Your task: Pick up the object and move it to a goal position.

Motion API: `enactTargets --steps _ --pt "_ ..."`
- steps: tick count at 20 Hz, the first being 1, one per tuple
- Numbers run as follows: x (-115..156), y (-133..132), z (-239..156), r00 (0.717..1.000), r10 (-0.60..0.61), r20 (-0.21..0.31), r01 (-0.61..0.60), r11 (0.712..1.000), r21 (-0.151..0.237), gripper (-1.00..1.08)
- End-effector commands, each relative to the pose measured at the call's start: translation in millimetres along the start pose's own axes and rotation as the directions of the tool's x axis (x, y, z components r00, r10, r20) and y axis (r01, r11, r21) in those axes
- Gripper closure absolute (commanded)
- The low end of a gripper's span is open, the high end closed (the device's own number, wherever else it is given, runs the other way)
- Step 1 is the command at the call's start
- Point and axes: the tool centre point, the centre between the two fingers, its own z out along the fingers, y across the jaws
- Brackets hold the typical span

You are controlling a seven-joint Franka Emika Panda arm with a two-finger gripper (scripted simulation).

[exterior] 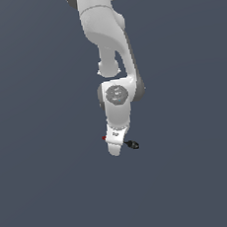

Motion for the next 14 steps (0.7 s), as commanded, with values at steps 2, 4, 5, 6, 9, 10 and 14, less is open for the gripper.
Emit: enactTargets --steps 2,4,5,6,9,10,14 --pt "-0.2 -0.8 13.2 1.000 -0.001 0.000 0.001 1.000 0.001 -0.92" --pt "-0.2 -1.3 24.7 1.000 -0.003 0.000 0.003 1.000 0.001 -0.92" --pt "-0.1 -1.5 30.0 1.000 -0.004 0.000 0.004 1.000 0.001 -0.92" --pt "-0.1 -1.5 34.5 1.000 -0.004 0.000 0.004 1.000 0.001 -0.92" --pt "-0.1 -1.1 43.2 1.000 -0.005 0.000 0.005 1.000 0.001 -0.92" --pt "-0.1 -0.8 44.5 1.000 -0.005 0.000 0.005 1.000 0.001 -0.92" --pt "0.1 -0.4 45.4 1.000 -0.005 0.000 0.005 1.000 0.001 1.08"
